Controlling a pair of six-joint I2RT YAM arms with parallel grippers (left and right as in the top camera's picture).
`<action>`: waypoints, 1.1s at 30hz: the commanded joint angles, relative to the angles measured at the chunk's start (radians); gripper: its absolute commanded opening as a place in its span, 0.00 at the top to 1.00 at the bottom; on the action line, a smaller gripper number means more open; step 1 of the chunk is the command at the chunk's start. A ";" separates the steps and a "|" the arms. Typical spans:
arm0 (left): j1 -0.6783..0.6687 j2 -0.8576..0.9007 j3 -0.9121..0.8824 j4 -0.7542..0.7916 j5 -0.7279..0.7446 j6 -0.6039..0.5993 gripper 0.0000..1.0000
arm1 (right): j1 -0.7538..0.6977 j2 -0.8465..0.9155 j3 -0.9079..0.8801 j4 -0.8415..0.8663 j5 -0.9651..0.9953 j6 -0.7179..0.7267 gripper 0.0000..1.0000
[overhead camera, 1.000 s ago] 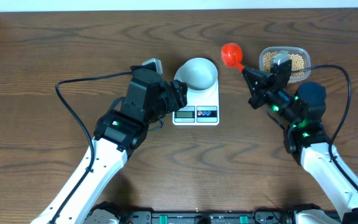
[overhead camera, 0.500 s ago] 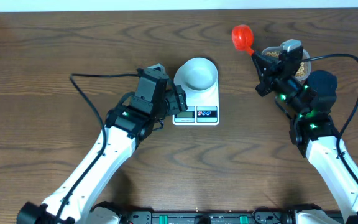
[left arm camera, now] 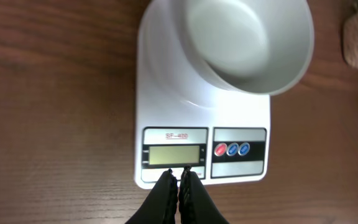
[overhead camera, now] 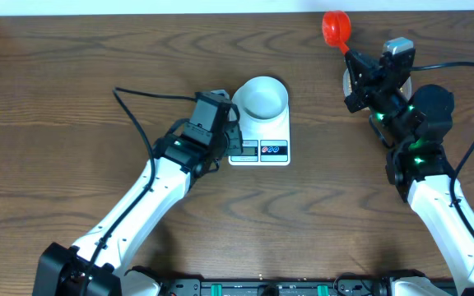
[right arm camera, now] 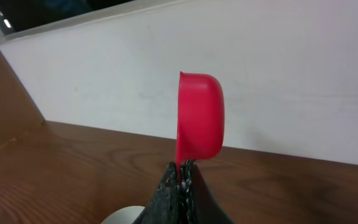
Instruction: Scoop item into bowl and weigh 50g on scale
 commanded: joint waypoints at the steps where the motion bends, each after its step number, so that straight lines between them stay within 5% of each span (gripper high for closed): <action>1: -0.053 0.006 0.024 0.019 -0.013 0.110 0.93 | -0.009 0.012 0.021 0.002 0.031 -0.018 0.99; 33: -0.158 0.294 0.024 0.242 -0.013 0.428 0.93 | -0.008 0.013 0.021 -0.004 0.031 -0.033 0.99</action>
